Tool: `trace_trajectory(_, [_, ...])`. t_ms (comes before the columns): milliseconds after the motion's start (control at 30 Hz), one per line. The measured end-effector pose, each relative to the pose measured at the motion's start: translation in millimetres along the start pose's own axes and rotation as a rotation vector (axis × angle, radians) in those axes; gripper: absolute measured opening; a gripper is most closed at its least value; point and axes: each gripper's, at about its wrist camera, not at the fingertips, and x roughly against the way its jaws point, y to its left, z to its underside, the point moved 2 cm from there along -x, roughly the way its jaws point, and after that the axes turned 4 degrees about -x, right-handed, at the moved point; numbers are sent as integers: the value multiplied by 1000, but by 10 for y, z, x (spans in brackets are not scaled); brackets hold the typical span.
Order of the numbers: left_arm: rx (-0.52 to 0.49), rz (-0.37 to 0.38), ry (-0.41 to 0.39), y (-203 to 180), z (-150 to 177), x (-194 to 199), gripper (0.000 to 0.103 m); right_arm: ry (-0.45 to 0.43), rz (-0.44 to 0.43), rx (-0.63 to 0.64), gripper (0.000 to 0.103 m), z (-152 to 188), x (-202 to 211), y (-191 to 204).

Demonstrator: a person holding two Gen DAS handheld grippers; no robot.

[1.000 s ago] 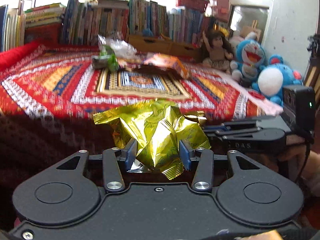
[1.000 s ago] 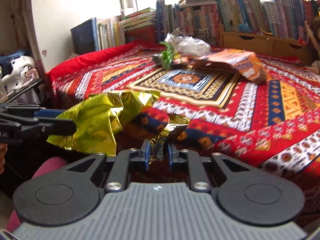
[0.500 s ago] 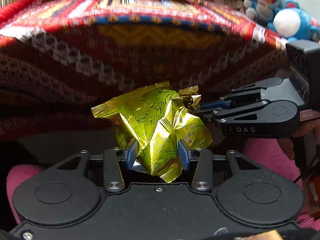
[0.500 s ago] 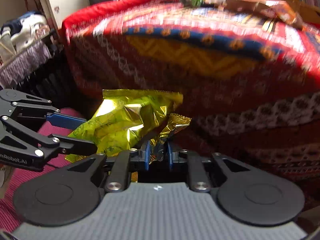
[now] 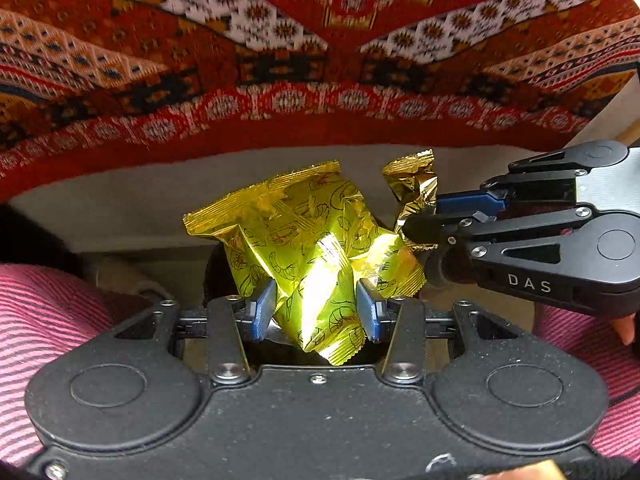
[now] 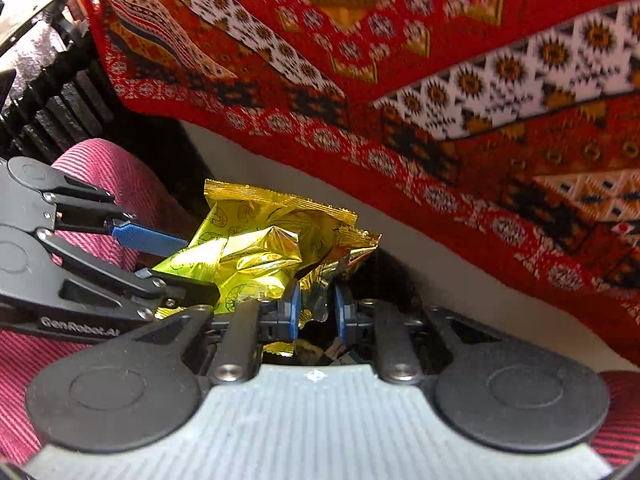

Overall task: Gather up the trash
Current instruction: 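Carry both gold foil pieces down over the black trash bin, then open the left tool to drop the foil wrapper while the right tool drops its scrap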

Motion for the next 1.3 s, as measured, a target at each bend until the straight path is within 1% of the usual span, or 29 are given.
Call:
trace_trajectory(267, [5,2,71,-15,-4,-263,43,44,1,-61,22,68,-151,-93])
trace_trajectory(567, [16,8,125,-34,49,-411,43,62,-5,-85,22,66,-255,-124])
trace_trajectory(800, [15,11,138,-49,35,-480,45,73,-6,-84,23,51,-316,-103])
trace_trajectory(967, [20,11,137,-24,21,-480,52,81,-3,-95,26,44,-333,-114])
trace_trajectory(1033, [24,12,136,-21,15,-479,53,81,-2,-100,28,40,-339,-116])
trace_trajectory(1133, [26,6,138,-21,6,-481,54,76,0,-111,29,34,-333,-137])
trace_trajectory(1200, [28,6,141,-21,-1,-485,54,74,1,-118,32,38,-327,-152])
trace_trajectory(1233, [30,7,143,-20,-5,-487,55,74,1,-119,41,36,-327,-161])
trace_trajectory(1267, [32,7,144,-11,-9,-489,56,73,1,-120,47,35,-322,-166])
trace_trajectory(1300, [33,5,145,-8,-11,-490,56,71,-1,-121,47,34,-319,-168])
